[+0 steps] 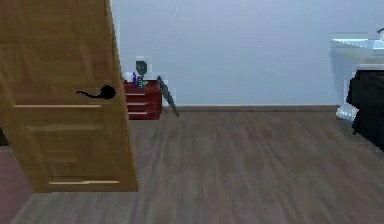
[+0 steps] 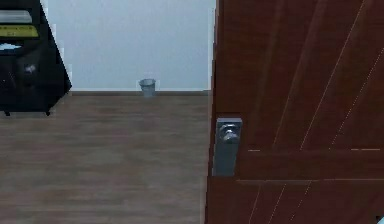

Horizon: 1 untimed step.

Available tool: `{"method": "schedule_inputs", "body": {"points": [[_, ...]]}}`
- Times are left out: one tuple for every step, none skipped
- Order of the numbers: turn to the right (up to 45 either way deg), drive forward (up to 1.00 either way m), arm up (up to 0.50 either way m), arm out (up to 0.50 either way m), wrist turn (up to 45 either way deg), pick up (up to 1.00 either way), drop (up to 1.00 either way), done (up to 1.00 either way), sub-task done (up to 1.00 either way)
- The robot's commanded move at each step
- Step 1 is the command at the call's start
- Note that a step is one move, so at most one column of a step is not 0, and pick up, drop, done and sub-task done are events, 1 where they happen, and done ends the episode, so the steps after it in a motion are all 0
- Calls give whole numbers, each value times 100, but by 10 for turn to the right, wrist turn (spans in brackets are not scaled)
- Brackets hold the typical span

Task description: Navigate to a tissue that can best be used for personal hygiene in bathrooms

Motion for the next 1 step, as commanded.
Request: {"method": "schedule_inputs", "body": {"points": [[0, 100, 0, 0, 0, 0, 0, 0, 0]]}}
